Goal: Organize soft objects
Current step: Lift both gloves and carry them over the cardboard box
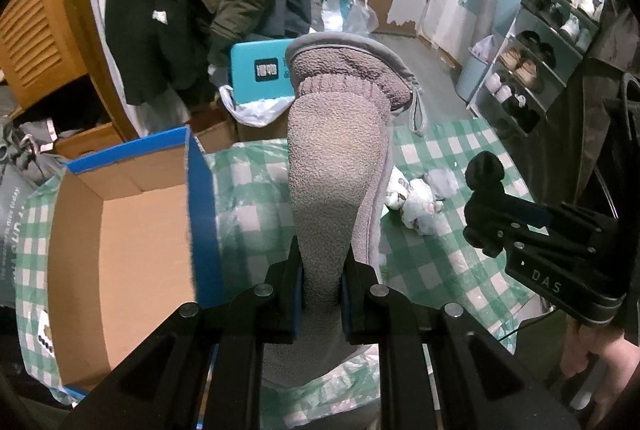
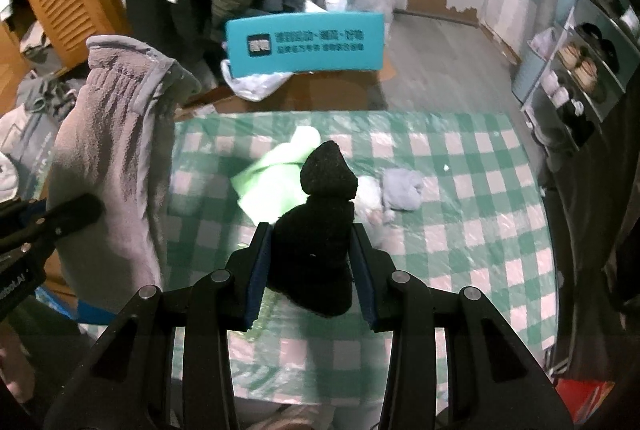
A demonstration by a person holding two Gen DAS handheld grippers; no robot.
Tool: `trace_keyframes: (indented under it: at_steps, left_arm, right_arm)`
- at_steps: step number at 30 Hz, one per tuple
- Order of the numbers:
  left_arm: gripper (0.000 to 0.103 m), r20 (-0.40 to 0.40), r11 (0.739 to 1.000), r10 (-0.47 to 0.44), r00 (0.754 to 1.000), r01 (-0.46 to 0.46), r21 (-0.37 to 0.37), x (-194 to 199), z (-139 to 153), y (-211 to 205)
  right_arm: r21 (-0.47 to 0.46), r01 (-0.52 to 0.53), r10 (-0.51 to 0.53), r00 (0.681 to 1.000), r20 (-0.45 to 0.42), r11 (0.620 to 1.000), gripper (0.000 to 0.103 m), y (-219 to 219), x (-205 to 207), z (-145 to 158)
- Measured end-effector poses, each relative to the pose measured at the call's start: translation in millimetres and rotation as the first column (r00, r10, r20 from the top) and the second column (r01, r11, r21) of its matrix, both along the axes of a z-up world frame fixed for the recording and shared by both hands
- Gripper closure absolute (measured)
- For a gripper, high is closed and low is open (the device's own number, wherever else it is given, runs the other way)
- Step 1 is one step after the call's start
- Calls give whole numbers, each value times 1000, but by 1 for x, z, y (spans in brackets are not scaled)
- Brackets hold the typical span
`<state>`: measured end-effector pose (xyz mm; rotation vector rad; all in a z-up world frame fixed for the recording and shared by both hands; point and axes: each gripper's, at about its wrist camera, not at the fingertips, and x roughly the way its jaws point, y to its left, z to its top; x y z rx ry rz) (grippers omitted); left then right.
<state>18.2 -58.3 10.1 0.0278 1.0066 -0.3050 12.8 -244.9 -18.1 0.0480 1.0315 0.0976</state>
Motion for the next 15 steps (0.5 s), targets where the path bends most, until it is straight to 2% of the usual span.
trace_keyframes:
  at_steps: [15]
  left_arm:
    - [89, 64, 996, 92, 994, -91, -13, -13, 28, 62]
  right_arm:
    - [13, -114, 114, 993, 37, 993, 65, 66, 9, 22]
